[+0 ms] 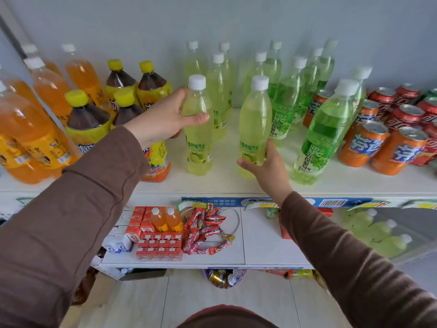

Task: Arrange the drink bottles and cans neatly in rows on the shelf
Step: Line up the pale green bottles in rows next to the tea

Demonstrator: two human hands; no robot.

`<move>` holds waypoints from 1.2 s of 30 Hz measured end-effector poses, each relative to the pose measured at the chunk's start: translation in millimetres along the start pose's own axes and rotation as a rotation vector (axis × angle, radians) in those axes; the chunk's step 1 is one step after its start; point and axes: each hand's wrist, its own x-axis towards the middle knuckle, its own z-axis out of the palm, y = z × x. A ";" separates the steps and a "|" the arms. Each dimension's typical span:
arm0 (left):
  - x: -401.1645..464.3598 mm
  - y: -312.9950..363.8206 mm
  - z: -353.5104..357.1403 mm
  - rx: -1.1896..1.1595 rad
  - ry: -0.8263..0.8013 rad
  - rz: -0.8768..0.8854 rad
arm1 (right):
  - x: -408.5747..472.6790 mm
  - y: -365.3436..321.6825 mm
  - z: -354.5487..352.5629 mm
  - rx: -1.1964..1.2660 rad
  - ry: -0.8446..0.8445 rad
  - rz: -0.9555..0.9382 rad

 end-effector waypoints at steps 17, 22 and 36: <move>23.1 50.2 -48.6 -0.140 0.055 -0.015 | 24.6 -85.3 -46.4 0.397 -0.274 0.088; 13.4 50.7 -52.8 -0.156 0.031 -0.003 | 20.5 -78.8 -41.6 0.371 -0.287 0.075; -24.4 11.9 -26.8 -0.179 -0.089 0.037 | -7.4 -32.7 -1.9 0.280 -0.349 0.035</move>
